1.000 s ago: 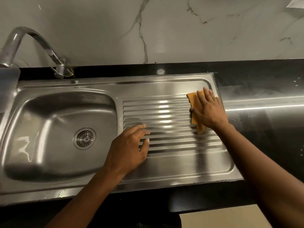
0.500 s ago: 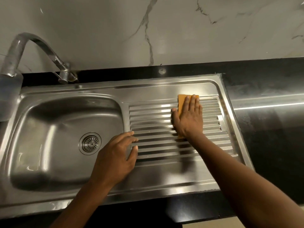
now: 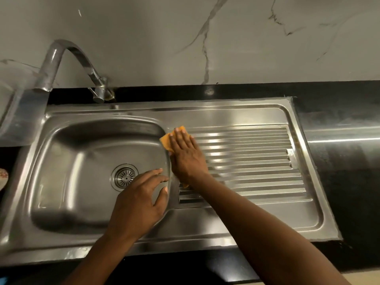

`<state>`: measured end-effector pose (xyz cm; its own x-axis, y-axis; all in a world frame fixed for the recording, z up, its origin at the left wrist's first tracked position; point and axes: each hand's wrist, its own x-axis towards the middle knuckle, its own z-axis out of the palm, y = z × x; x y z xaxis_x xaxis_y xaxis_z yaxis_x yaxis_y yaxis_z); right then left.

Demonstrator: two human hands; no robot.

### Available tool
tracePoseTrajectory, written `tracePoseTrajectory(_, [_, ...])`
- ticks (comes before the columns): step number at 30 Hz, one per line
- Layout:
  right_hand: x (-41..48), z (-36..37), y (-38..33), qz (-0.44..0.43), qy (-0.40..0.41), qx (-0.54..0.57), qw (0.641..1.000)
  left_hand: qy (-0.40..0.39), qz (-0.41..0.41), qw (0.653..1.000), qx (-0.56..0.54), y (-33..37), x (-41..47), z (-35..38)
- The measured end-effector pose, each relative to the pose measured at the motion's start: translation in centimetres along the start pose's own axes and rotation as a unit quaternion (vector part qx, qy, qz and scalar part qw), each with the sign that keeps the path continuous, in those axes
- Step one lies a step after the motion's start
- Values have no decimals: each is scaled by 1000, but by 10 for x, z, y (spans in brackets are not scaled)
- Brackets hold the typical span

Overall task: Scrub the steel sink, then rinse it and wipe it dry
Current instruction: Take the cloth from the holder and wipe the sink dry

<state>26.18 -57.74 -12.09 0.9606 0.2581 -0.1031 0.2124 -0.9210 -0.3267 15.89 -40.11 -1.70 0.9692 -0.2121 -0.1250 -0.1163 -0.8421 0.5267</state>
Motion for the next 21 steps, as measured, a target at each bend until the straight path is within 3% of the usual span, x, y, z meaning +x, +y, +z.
tracePoseTrajectory(3, [3, 6, -16, -75, 43, 39, 995, 2, -8, 1000, 2, -2, -3, -2])
tracePoseTrajectory(7, [-10, -20, -22, -44, 59, 276, 958, 11, -9, 1000, -6, -1, -1, -3])
tracePoseTrajectory(11, [-25, -65, 22, 110, 162, 497, 845, 26, -1, 999, -22, 13, 5, 7])
tracePoseTrajectory(13, [-33, -88, 68, 181, 231, 530, 796, 20, 10, 999, -28, 19, 8, 14])
tracePoseTrajectory(17, [-49, -124, 169, 296, 322, 371, 819, 2, 26, 999, -38, 33, 11, 28])
tracePoseTrajectory(19, [-58, -126, 209, 308, 300, 288, 856, 8, 25, 999, -44, 38, 10, 31])
tracePoseTrajectory(21, [-66, -116, 241, 280, 214, 199, 915, 8, 23, 999, -43, 39, 8, 33])
